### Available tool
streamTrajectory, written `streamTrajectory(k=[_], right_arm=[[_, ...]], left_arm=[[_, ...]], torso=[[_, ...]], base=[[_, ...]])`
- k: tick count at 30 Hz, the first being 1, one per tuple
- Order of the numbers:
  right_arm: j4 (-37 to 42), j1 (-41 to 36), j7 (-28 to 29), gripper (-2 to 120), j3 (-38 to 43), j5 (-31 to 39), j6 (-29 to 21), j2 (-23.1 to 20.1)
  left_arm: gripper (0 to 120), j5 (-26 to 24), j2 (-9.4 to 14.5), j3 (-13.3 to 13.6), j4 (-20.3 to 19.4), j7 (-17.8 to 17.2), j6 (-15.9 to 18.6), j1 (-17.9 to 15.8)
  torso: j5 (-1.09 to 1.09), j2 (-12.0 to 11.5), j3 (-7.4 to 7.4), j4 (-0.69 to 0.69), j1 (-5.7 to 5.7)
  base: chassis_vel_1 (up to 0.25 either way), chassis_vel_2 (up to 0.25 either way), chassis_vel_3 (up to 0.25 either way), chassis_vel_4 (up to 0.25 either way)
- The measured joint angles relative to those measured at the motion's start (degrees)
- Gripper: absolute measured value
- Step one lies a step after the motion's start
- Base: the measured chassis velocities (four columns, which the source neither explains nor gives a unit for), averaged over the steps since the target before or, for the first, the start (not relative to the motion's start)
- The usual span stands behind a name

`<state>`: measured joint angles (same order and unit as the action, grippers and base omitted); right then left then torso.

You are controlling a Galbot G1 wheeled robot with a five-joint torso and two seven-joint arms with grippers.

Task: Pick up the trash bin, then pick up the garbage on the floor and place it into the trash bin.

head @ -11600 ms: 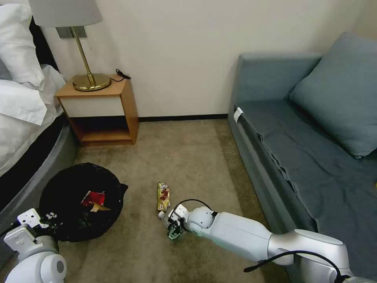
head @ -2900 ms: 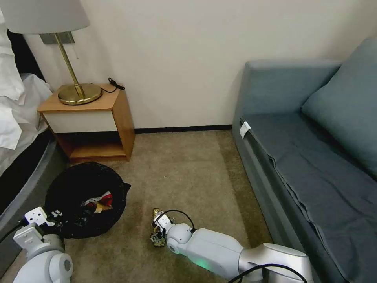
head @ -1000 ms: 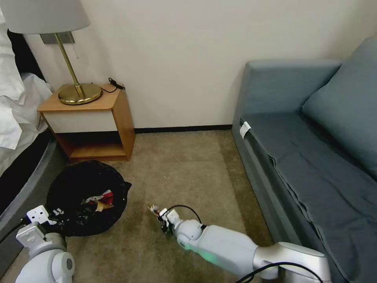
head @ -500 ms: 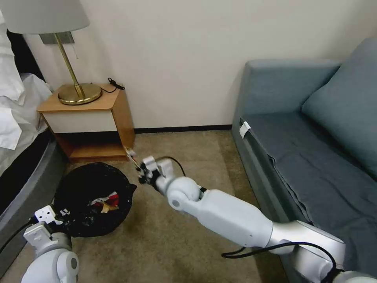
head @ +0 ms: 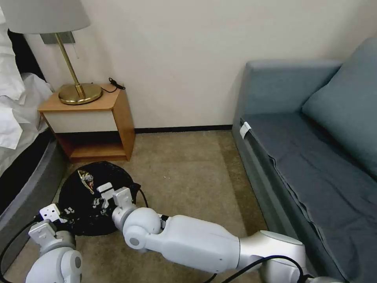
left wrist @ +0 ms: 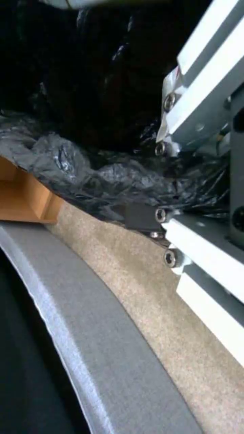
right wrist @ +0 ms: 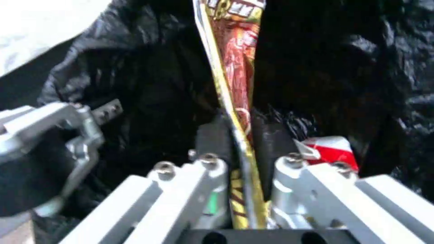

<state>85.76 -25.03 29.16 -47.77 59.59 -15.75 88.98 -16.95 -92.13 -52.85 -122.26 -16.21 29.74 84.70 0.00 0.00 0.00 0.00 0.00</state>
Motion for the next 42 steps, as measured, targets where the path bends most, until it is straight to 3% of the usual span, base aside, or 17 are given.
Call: streamTrajectory(k=[14, 17, 20, 21, 23, 25, 30, 38, 42], right_arm=[[2.1, 0.7, -0.2, 63, 2.6, -1.4, -0.5, -2.2], [3.6, 1.5, -0.2, 73, 3.7, -2.1, -0.3, -3.0], [5.4, 2.3, -0.2, 88, 5.1, -3.3, 0.3, -4.3], [5.4, 2.3, -0.2, 88, 5.1, -3.3, 0.3, -4.3], [6.1, 2.3, -0.2, 96, 5.8, -4.1, 0.8, -5.0], [6.5, 1.9, -0.2, 99, 6.2, -4.4, 1.1, -5.6], [6.9, 0.9, -0.2, 100, 6.6, -4.8, 1.3, -6.2], [7.3, -0.3, -0.3, 100, 7.4, -5.1, 1.5, -7.0], [7.8, -0.8, -0.3, 100, 7.8, -5.1, 1.5, -7.6]], left_arm=[[3, -3.4, 0.0, 0.3, 0.7, -1.8, 1.4, -0.4], [3, -7.9, 0.0, 0.1, 1.2, -4.6, 3.0, -0.4], [3, -19.8, 0.0, 0.0, 1.8, -11.6, 6.3, -0.7], [3, -19.8, 0.0, 0.0, 1.8, -11.6, 6.3, -0.7], [3, -26.4, 0.0, -0.4, 2.8, -17.1, 7.3, -1.2], [3, -30.1, 0.0, -0.7, 3.9, -20.7, 7.8, -1.7], [3, -31.3, 0.0, -1.3, 5.7, -23.2, 8.0, -2.2], [4, -29.2, 0.0, -1.5, 7.0, -21.7, 7.4, -2.3], [16, -26.9, 0.0, -1.5, 6.4, -19.3, 6.7, -1.8]], torso=[[0.01, 0.0, 0.0, 0.0, 0.0], [0.01, 0.0, 0.0, 0.0, 0.0], [0.01, 0.0, 0.0, 0.0, 0.0], [0.01, 0.0, 0.0, 0.0, 0.0], [0.01, 0.0, 0.0, -0.01, 0.0], [0.01, 0.0, 0.0, 0.0, 0.0], [0.01, 0.0, 0.0, 0.0, 0.0], [0.02, 0.0, 0.0, 0.0, 0.0], [-0.02, 0.0, 0.0, 0.0, 0.0]], base=[[0.0, 0.0, 0.0, 0.0], [0.0, 0.0, 0.0, 0.0], [0.0, 0.0, 0.0, 0.0], [0.0, 0.0, 0.0, 0.0], [0.0, 0.0, 0.0, 0.0], [0.0, 0.0, 0.0, 0.0], [0.0, 0.0, 0.0, 0.0], [0.0, 0.0, 0.0, 0.0], [0.0, 0.0, 0.0, 0.0]])
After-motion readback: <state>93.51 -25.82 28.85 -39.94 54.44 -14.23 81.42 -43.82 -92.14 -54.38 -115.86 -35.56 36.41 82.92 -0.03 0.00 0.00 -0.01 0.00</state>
